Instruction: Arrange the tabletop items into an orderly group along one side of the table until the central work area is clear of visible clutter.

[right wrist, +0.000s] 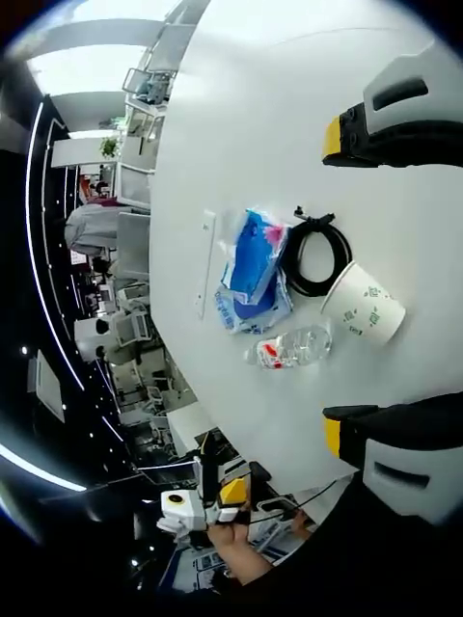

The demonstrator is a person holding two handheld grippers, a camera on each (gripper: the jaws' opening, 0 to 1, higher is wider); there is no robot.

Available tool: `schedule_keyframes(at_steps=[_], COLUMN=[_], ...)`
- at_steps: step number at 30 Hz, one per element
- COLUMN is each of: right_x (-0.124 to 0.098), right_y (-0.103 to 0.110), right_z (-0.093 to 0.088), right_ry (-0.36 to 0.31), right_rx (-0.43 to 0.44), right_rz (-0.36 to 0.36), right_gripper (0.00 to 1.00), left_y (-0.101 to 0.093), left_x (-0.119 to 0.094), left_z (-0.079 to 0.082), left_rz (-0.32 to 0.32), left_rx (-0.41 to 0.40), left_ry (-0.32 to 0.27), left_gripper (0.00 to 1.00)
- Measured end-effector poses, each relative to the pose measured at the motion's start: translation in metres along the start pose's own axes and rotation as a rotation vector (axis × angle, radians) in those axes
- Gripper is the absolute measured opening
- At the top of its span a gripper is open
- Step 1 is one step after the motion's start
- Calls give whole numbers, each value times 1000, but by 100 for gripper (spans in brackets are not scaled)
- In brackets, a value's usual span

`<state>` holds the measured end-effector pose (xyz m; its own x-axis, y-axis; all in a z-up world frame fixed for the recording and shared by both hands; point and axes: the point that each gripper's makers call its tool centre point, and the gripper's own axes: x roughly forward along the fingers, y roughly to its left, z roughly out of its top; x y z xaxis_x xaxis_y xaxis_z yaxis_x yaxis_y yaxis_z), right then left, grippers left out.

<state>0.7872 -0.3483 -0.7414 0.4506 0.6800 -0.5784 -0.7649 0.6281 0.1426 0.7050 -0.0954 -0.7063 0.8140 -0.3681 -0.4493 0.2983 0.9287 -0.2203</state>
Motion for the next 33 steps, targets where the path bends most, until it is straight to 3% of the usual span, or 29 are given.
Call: schedule_keyframes(at_steps=[33], right_x=[-3], right_y=[10], right_z=[-3], right_ry=[14], right_rx=[-18], right_rz=[23], right_gripper=[100], left_y=[-5], left_x=[-13], left_z=[-11], left_rz=[30], left_rx=[-4], left_ry=[11], left_gripper=[100])
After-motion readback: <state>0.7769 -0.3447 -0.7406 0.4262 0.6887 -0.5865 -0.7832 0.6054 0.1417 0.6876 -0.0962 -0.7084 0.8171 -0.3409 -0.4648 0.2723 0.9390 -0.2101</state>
